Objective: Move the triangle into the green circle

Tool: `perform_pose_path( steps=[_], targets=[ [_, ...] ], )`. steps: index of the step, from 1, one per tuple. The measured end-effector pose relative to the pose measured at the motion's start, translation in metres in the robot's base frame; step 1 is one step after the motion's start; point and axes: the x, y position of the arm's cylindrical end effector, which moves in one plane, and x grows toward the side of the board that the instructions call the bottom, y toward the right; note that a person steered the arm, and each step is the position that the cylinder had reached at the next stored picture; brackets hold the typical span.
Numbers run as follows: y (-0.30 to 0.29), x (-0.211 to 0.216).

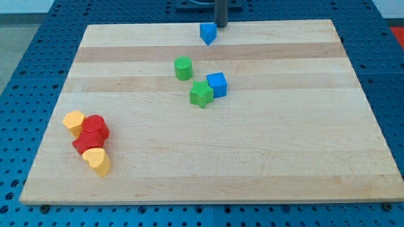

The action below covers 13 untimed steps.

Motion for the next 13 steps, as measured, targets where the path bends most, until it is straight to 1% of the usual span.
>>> perform_pose_path(
  steps=[1, 2, 3, 5, 7, 9, 11, 12, 13],
  targets=[
    [-0.006, 0.023],
    [-0.016, 0.06],
    [-0.016, 0.06],
    [-0.029, 0.039],
    [-0.036, 0.039],
    [-0.055, 0.056],
    [-0.063, 0.093],
    [-0.066, 0.102],
    [-0.066, 0.101]
  ],
)
